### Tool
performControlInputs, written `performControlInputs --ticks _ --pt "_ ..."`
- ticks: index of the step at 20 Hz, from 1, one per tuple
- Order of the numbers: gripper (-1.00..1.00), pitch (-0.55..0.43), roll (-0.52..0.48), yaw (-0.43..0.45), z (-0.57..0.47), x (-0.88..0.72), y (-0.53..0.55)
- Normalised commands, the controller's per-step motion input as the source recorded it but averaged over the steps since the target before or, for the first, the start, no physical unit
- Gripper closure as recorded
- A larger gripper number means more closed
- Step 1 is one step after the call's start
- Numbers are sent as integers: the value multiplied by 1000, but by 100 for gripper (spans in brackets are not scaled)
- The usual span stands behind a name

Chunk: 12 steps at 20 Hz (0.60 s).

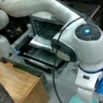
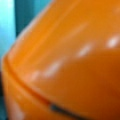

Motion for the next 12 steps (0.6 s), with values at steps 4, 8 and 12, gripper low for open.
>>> performControlInputs --ticks 4,8,12 --pt "100 28 -87 -211 -23 -194 474" --pt "100 13 -157 -150 -64 -218 317" --pt "100 -5 -186 -82 -109 -220 261"
